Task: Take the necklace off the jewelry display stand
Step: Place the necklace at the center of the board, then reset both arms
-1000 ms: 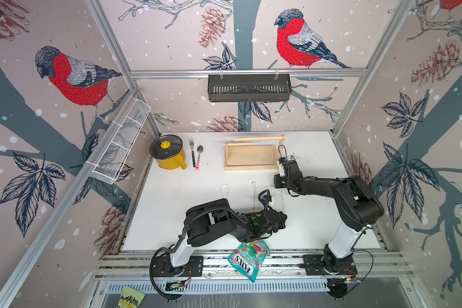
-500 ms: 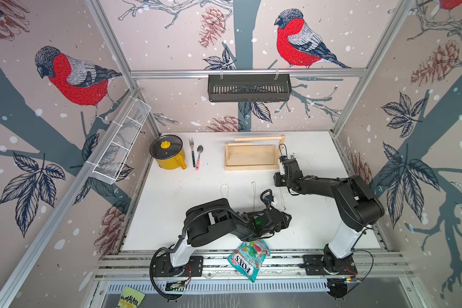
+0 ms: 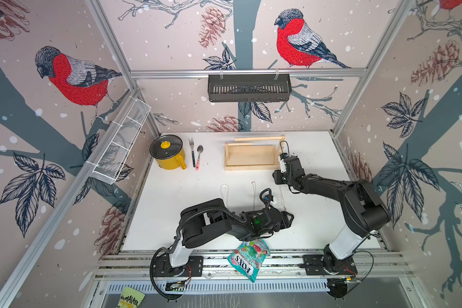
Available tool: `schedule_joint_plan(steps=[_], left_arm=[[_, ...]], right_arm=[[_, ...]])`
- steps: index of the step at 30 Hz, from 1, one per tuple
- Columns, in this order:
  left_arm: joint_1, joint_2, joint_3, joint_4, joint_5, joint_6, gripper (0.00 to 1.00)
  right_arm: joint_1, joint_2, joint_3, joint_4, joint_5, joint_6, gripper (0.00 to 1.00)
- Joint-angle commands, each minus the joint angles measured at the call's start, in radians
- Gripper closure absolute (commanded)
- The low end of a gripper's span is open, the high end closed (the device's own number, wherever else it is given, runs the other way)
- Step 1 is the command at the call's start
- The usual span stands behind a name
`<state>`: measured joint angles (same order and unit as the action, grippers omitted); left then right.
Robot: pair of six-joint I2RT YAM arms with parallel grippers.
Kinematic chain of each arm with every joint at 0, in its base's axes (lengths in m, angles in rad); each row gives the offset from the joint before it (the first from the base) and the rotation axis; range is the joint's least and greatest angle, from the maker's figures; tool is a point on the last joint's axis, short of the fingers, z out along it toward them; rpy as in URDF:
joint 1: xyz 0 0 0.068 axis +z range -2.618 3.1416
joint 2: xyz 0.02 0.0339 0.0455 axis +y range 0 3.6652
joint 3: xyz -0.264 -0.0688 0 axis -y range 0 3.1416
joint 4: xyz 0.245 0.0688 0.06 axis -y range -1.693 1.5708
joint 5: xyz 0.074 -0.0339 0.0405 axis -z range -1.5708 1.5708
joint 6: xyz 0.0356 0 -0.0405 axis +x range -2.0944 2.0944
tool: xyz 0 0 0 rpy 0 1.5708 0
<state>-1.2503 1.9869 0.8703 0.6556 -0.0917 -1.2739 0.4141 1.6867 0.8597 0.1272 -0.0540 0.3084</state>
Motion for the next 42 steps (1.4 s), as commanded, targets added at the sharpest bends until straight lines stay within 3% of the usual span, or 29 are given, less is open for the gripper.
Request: schedule_joint_plan(steps=[1,9,14,17,18,21,24,29,33,35,38,42], left_arm=[[-0.002,-0.015,-0.014,-0.297,-0.028,0.023,0.39],[-0.008,-0.178,-0.008,-0.455,-0.130,0.120,0.38],[-0.012,-0.362,-0.017,-0.566,-0.260,0.277,0.35],[-0.012,-0.498,-0.014,-0.675,-0.409,0.364,0.25],[-0.011,-0.546,-0.013,-0.725,-0.488,0.373,0.04],[-0.011,-0.685,-0.026,-0.846,-0.729,0.399,0.03],[-0.009,-0.853,-0.091,-0.851,-0.912,0.474,0.02],[0.006,-1.179,-0.286,-0.750,-1.106,0.654,0.03],[0.093,-1.438,-0.518,-0.494,-1.138,0.974,0.03],[0.184,-1.547,-0.604,-0.445,-1.092,1.056,0.03],[0.361,-1.678,-0.736,-0.374,-0.966,1.111,0.03],[0.603,-1.727,-0.841,-0.264,-0.733,1.133,0.03]], right_arm=[[0.004,-0.037,0.010,-0.022,-0.020,-0.003,0.56],[0.022,-0.210,0.051,-0.127,0.013,0.003,0.42],[0.035,-0.365,0.049,-0.180,0.058,0.013,0.26],[0.041,-0.489,0.038,-0.203,0.094,0.012,0.05],[0.043,-0.530,0.029,-0.207,0.109,0.009,0.00],[0.042,-0.649,-0.018,-0.196,0.181,0.001,0.00],[0.038,-0.781,-0.104,-0.136,0.290,-0.009,0.01],[0.032,-1.026,-0.350,0.103,0.439,-0.116,0.01],[0.024,-1.178,-0.625,0.417,0.442,-0.311,0.01],[0.011,-1.198,-0.697,0.486,0.483,-0.288,0.01],[-0.032,-1.166,-0.750,0.522,0.491,-0.201,0.01],[-0.068,-1.032,-0.793,0.641,0.512,-0.221,0.01]])
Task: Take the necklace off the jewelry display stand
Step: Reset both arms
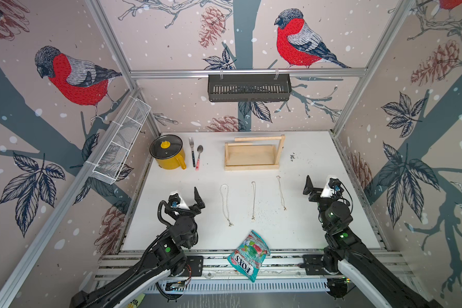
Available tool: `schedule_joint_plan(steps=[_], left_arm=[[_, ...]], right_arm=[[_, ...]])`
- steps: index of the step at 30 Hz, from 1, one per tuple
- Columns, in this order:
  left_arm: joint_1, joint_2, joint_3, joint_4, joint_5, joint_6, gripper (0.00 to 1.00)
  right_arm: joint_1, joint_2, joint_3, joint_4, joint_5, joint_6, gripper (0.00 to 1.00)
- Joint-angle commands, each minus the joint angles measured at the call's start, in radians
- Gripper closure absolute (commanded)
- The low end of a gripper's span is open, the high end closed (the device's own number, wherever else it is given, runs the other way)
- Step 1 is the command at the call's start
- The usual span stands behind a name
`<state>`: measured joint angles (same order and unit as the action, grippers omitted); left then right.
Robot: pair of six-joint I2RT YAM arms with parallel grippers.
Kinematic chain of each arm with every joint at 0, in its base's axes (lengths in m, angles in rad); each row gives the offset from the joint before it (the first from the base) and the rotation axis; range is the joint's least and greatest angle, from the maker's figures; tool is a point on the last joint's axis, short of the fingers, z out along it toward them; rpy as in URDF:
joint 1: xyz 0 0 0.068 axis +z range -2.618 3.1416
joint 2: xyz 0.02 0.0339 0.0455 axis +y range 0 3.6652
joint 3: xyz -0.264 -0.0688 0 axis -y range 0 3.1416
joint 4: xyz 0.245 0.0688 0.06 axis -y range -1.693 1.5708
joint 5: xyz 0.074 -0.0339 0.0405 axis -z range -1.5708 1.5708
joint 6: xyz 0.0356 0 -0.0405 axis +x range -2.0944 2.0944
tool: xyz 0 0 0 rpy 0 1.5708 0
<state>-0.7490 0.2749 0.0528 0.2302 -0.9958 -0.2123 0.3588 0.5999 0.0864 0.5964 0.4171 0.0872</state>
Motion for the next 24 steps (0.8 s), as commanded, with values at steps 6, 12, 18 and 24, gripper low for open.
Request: schedule_joint_plan(steps=[6,12,18,24], left_arm=[[0.249,0.195,0.013,0.242,0.208,0.122,0.03],[0.319,0.496,-0.033,0.543,0.262,0.238,0.03],[0.428,0.575,-0.052,0.648,0.384,0.191,0.03],[0.542,0.601,-0.074,0.740,0.526,0.169,0.03]], right_arm=[[-0.147,0.294,-0.078,0.451,0.014,-0.016,0.01],[-0.246,0.479,-0.079,0.576,0.009,0.057,0.01],[-0.256,0.582,-0.028,0.618,-0.063,0.033,0.00],[-0.239,0.678,-0.002,0.688,-0.099,-0.055,0.00]])
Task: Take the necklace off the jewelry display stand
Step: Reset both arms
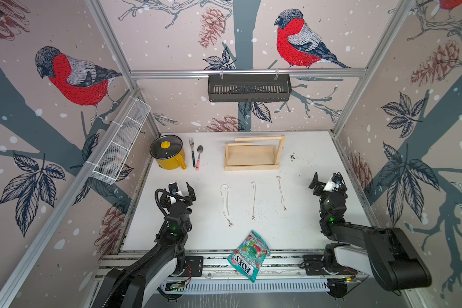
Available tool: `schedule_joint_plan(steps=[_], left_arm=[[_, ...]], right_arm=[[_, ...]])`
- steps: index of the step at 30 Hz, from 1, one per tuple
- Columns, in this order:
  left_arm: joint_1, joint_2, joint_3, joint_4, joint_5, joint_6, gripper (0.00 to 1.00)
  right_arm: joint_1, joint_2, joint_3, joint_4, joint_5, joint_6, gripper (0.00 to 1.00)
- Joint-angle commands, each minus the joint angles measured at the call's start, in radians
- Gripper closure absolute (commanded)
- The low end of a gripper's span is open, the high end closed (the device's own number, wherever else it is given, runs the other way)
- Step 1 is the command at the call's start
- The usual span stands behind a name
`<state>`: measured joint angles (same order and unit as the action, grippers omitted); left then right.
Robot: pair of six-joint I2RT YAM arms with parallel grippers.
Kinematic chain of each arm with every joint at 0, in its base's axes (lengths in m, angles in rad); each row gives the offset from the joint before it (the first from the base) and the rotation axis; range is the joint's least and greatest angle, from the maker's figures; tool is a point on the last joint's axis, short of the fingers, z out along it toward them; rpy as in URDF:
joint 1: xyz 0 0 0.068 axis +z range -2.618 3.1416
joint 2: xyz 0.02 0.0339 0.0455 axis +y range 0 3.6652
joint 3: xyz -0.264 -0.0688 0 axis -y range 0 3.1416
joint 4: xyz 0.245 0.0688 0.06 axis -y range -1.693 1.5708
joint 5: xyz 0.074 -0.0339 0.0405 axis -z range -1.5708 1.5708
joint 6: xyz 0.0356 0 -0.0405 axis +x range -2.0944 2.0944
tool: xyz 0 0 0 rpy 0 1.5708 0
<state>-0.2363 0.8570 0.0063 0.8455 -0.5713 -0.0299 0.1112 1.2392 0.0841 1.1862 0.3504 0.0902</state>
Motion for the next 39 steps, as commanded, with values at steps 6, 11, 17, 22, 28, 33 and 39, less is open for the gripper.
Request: schedule_joint_plan(steps=[6,11,17,22,28,33,39], left_arm=[[0.072,0.190,0.031,0.208,0.198,-0.022,0.03],[0.089,0.305,0.030,0.373,0.223,-0.005,0.03],[0.109,0.523,0.067,0.531,0.339,0.065,0.03],[0.139,0.676,0.188,0.501,0.347,0.072,0.01],[0.167,0.641,0.264,0.294,0.349,0.006,0.01],[0.173,0.643,0.281,0.261,0.329,-0.012,0.01],[0.173,0.643,0.281,0.259,0.328,-0.012,0.01]], right_arm=[[0.056,0.368,-0.046,0.569,0.063,-0.132,0.00],[0.026,0.267,0.041,0.253,0.048,-0.073,0.00],[0.025,0.267,0.052,0.222,0.049,-0.066,0.00],[0.003,0.263,0.082,0.152,0.007,-0.054,0.00],[-0.018,0.267,0.114,0.095,-0.027,-0.037,0.00],[-0.065,0.265,0.146,0.028,-0.111,-0.014,0.00],[-0.065,0.266,0.146,0.027,-0.111,-0.014,0.00]])
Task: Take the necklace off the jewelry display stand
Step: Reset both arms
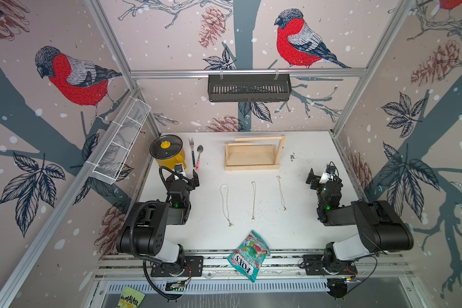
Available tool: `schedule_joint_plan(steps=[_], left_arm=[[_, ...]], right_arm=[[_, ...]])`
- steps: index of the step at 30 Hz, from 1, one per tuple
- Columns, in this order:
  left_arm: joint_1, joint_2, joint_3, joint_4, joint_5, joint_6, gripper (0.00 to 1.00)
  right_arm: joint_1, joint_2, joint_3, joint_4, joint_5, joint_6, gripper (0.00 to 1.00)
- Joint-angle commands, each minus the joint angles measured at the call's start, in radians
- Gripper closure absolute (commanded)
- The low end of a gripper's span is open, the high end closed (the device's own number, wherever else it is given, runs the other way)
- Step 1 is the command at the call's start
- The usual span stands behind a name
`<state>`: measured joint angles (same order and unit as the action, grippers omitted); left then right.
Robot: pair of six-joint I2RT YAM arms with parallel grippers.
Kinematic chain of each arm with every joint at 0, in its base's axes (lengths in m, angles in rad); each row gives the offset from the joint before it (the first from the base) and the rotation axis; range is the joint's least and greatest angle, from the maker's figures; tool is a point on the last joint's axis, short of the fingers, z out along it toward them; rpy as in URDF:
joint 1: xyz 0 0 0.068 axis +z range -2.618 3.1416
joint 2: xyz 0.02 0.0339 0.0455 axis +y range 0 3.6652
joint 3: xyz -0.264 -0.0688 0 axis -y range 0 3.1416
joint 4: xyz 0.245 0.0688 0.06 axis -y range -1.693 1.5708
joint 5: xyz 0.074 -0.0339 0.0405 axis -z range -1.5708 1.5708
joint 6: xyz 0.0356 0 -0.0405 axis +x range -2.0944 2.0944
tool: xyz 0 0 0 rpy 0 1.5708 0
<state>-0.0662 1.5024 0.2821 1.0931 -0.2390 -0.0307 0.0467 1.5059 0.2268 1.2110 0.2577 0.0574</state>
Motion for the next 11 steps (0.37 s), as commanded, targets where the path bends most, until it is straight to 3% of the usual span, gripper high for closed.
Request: schedule_joint_plan(steps=[1,11], left_arm=[[0.003,-0.004,0.005,0.011,-0.003,-0.011,0.01],[0.006,-0.002,0.009,0.004,0.006,-0.012,0.01]], right_arm=[[0.000,-0.001,0.005,0.002,-0.018,0.019,0.00],[0.001,-0.001,0.003,0.002,-0.018,0.019,0.00]])
